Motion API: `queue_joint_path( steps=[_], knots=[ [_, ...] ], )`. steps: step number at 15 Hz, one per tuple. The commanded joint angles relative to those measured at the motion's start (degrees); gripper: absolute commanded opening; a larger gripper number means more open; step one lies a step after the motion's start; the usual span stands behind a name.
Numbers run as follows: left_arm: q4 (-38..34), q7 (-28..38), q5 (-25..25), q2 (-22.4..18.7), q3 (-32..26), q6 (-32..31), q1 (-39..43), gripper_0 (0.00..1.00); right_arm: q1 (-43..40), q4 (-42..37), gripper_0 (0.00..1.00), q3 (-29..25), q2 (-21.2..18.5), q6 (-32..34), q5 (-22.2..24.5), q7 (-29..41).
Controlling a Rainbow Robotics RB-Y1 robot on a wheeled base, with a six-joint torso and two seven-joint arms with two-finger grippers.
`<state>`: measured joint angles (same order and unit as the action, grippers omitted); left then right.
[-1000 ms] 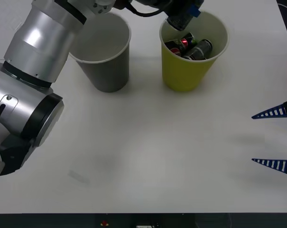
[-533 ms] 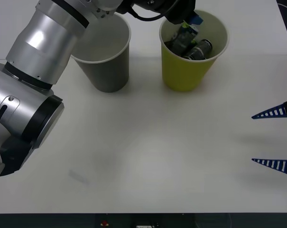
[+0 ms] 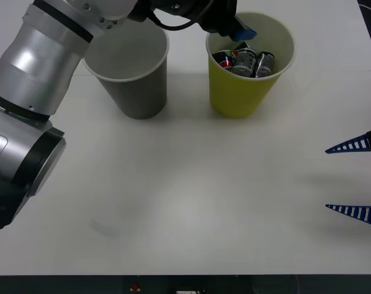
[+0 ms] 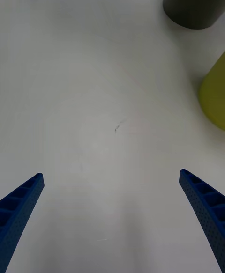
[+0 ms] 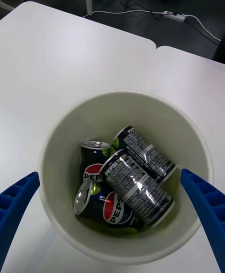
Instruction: Put the can into the green bin and the plastic bottle into the gray bin
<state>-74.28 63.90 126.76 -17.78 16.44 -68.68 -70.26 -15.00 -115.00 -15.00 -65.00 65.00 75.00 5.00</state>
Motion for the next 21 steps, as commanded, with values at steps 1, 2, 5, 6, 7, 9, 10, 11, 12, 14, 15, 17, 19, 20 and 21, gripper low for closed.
queue_joint_path(
  steps=[1, 2, 5, 6, 7, 9, 10, 11, 12, 14, 15, 17, 19, 20, 21],
  knots=[
    [-8.3, -0.7, -5.2, -4.9, 0.0, 0.0, 5.4, 1.0, 0.0, 0.0, 1.0, 0.0, 0.0, 0.0, 0.0, 0.0],
    [-12.3, -1.1, -7.6, -6.9, -0.8, 0.0, 8.2, 1.0, 0.0, 0.0, 1.0, 0.0, 0.0, 0.0, 0.0, 0.0],
    [-22.0, -2.6, -11.4, -11.0, -4.2, 0.0, 15.9, 1.0, 0.0, 0.0, 1.0, 0.0, 0.0, 0.0, 0.0, 0.0],
    [-25.0, -4.7, -12.9, -11.9, -5.9, 0.0, 18.9, 1.0, 0.0, 0.0, 1.0, 0.0, 0.0, 0.0, 0.0, 0.0],
    [-27.3, -6.2, -14.6, -12.8, -7.3, 0.0, 21.7, 1.0, 0.0, 0.0, 1.0, 0.0, 0.0, 0.0, 0.0, 0.0],
    [-33.3, -9.9, -18.0, -15.1, -9.9, 0.0, 28.3, 1.0, 0.0, 0.0, 1.0, 0.0, 0.0, 0.0, 0.0, 0.0],
    [-36.5, -10.2, -18.7, -16.1, -10.9, 0.0, 31.2, 1.0, 0.0, 0.0, 1.0, 0.0, 0.0, 0.0, 0.0, 0.0],
    [-40.2, -10.5, -18.9, -17.3, -11.8, 0.0, 34.6, 1.0, 0.0, 0.0, 1.0, 0.0, 0.0, 0.0, 0.0, 0.0],
    [-43.6, -10.6, -19.0, -18.1, -12.9, 0.0, 37.8, 1.0, 0.0, 0.0, 1.0, 0.0, 0.0, 0.0, 0.0, 0.0],
    [-48.7, -11.8, -19.5, -18.8, -15.1, 0.0, 43.9, 1.0, 0.0, 0.0, 1.0, 0.0, 0.0, 0.0, 0.0, 0.0],
    [-50.2, -13.7, -20.0, -19.0, -16.1, 0.0, 46.4, 1.0, 0.0, 0.0, 1.0, 0.0, 0.0, 0.0, 0.0, 0.0],
    [-51.5, -18.3, -23.5, -20.2, -18.6, 0.0, 51.9, 1.0, 0.0, 0.0, 1.0, 0.0, 0.0, 0.0, 0.0, 0.0],
    [-52.3, -22.9, -26.7, -21.9, -20.7, 0.0, 56.5, 1.0, 0.0, 0.0, 1.0, 0.0, 0.0, 0.0, 0.0, 0.0],
    [-52.3, -25.6, -28.6, -23.1, -21.2, 0.0, 58.6, 1.0, 0.0, 0.0, 1.0, 0.0, 0.0, 0.0, 0.0, 0.0],
    [-52.3, -28.0, -30.2, -24.5, -21.6, 0.0, 60.5, 1.0, 0.0, 0.0, 1.0, 0.0, 0.0, 0.0, 0.0, 0.0]
  ],
)
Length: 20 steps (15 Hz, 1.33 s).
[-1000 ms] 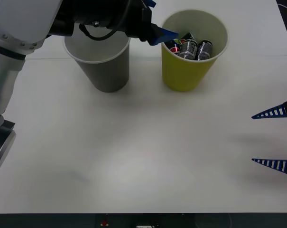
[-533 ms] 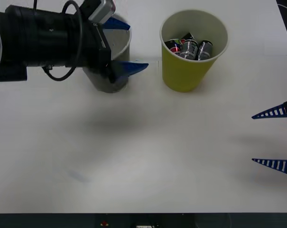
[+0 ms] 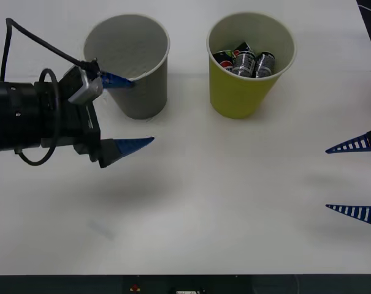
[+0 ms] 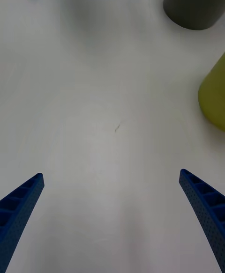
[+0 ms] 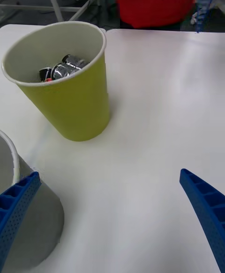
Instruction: Put the can into the green bin and the plastic bottle into the gray bin
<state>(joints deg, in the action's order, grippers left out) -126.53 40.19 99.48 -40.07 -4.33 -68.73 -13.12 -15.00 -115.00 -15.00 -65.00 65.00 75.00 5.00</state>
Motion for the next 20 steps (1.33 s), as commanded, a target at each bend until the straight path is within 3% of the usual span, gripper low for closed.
queue_joint_path(
  steps=[1, 6, 9, 13, 18, 20],
  knots=[
    [0.0, -6.4, -4.6, -3.2, -1.5, 0.0, 4.9, 1.0, 0.0, 0.0, 1.0, 0.0, 0.0, 0.0, 0.0, 0.0],
    [0.8, -16.0, -11.5, -9.8, -3.8, 0.0, 12.2, 1.0, 0.0, 0.0, 1.0, 0.0, 0.0, 0.0, 0.0, 0.0],
    [5.3, -23.8, -17.7, -12.4, -3.9, -1.1, 13.7, 1.0, 0.0, 0.0, 1.0, 0.0, 0.0, 0.0, 0.0, 0.0],
    [13.9, -32.9, -25.6, -15.1, -5.3, -9.0, 13.7, 1.0, 0.0, 0.0, 1.0, 0.0, 0.0, 0.0, 0.0, 0.0],
    [21.9, -42.3, -31.4, -19.4, -5.4, -12.6, 13.7, 1.0, 0.0, 0.0, 1.0, 0.0, 0.0, 0.0, 0.0, 0.0],
    [23.2, -42.8, -32.6, -20.7, -5.4, -12.6, 13.7, 1.0, 0.0, 0.0, 1.0, 0.0, 0.0, 0.0, 0.0, 0.0]
  ],
)
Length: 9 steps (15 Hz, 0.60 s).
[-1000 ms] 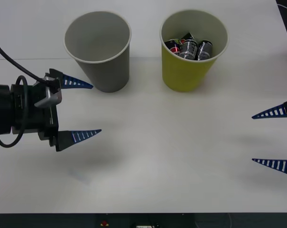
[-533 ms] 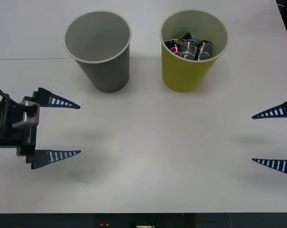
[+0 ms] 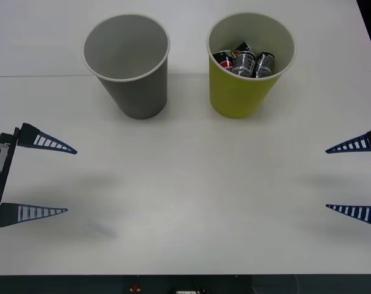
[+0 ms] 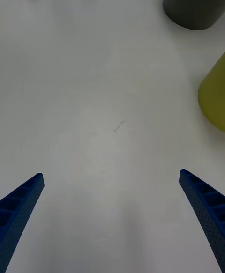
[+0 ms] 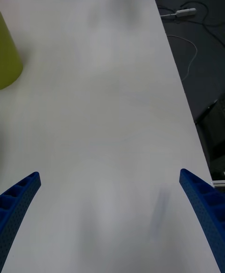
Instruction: Put the can into the green bin and the plastic bottle into the gray bin
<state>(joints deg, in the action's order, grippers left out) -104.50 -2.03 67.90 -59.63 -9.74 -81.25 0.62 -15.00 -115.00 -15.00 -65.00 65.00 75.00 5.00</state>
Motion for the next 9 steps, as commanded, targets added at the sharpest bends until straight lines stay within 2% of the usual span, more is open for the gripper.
queue_joint_path(
  steps=[1, 9],
  knots=[
    [1.8, -0.6, -2.3, -1.9, -0.1, 0.0, 0.3, 1.0, 0.0, 0.0, 1.0, 0.0, 0.0, 0.0, 0.0, 0.0],
    [3.3, -1.3, -3.7, -2.3, -3.3, 0.5, 3.5, 1.0, 0.0, 0.0, 1.0, 0.0, 0.0, 0.0, 0.0, 0.0]
  ],
)
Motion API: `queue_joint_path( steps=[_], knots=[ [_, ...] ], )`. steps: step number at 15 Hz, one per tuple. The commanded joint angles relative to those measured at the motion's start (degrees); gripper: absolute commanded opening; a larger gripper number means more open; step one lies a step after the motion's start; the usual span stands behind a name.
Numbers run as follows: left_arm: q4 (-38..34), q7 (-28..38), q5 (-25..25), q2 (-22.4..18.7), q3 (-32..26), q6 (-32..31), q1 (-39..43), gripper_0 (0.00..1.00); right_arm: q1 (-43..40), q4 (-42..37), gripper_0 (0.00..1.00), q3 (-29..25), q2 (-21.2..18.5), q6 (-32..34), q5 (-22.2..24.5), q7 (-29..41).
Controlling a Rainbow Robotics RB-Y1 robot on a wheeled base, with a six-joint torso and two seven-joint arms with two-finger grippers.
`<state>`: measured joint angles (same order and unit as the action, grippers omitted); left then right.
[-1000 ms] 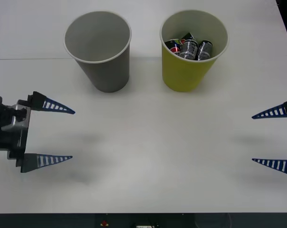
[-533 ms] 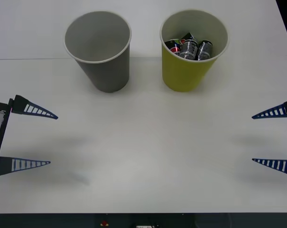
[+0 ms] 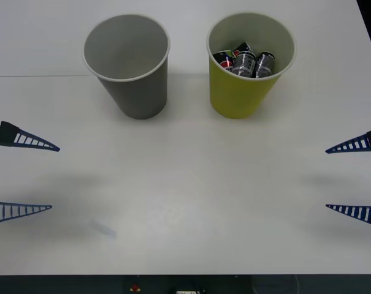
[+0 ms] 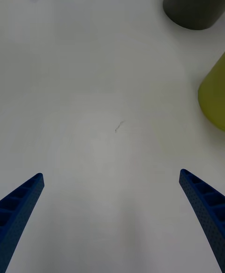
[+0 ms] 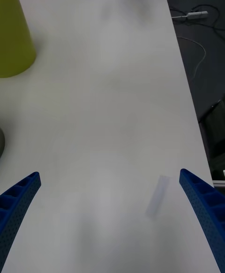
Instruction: Put the can into the green bin and the plastic bottle into the gray bin
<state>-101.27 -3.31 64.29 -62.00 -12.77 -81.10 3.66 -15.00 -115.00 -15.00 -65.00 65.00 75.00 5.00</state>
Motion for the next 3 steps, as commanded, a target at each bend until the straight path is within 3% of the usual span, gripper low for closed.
queue_joint_path(
  steps=[1, 3],
  knots=[
    [0.0, 0.0, 0.0, 0.0, -0.2, 0.3, 0.5, 1.0, 0.0, 0.0, 1.0, 0.0, 0.0, 0.0, 0.0, 0.0],
    [0.0, 0.0, 0.0, 0.0, -0.2, 0.3, 0.5, 1.0, 0.0, 0.0, 1.0, 0.0, 0.0, 0.0, 0.0, 0.0]
  ],
)
